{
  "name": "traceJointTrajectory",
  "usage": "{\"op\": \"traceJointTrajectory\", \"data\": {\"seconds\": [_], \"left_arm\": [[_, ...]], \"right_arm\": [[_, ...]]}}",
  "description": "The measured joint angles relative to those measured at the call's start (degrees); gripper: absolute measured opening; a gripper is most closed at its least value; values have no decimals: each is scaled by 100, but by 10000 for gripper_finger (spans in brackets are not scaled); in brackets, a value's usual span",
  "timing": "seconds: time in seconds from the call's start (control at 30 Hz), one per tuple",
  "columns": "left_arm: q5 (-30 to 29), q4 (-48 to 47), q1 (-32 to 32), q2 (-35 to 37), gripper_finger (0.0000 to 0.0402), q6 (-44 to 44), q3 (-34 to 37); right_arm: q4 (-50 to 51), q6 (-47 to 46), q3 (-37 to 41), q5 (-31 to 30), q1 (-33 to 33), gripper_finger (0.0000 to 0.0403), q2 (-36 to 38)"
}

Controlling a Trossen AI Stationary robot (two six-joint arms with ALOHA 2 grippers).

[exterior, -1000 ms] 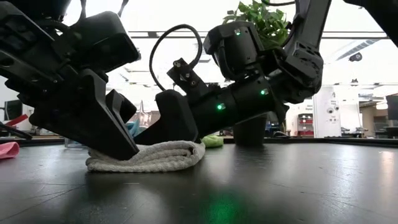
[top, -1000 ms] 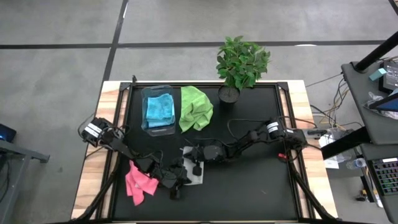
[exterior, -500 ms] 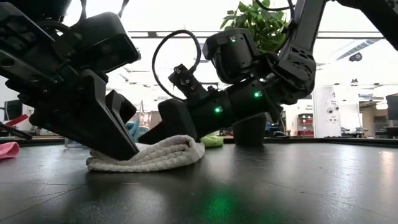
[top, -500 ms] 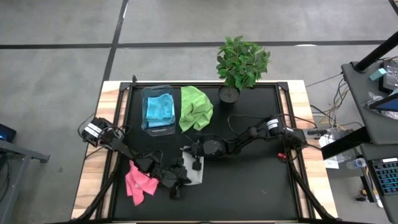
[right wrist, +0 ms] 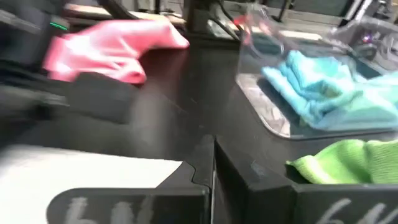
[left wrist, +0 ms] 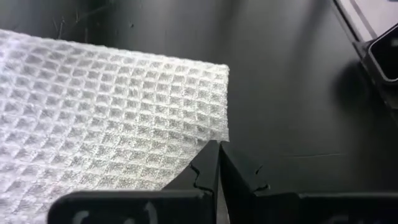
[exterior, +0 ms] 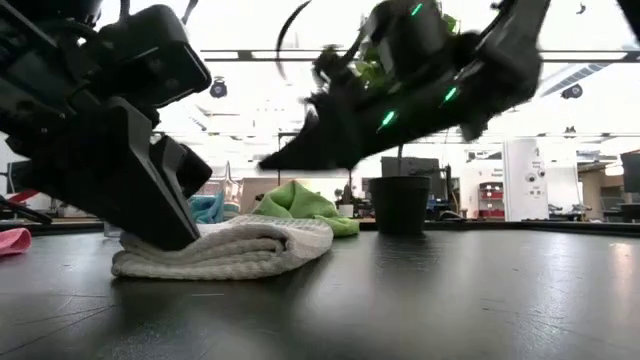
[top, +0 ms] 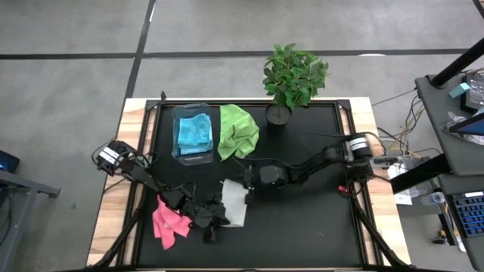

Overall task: Fold microfiber towels
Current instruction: Fold the white microfiber towel, then put the white micro fiber towel into the bin

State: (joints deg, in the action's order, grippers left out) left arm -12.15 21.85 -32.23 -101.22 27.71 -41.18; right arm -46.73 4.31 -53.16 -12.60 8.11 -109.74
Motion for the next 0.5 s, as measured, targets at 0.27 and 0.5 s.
{"op": "traceJointTrajectory", "data": {"seconds": [0.27, 0.5], "left_arm": [[-58, -472, 26, 683, 1, 47, -42], [-308, -1330, 191, 1188, 1, 1571, -539]], "right_arm": [[1102, -70, 1095, -84, 574, 8, 1944], [1113, -32, 1978, -703, 998, 8, 3294]]}}
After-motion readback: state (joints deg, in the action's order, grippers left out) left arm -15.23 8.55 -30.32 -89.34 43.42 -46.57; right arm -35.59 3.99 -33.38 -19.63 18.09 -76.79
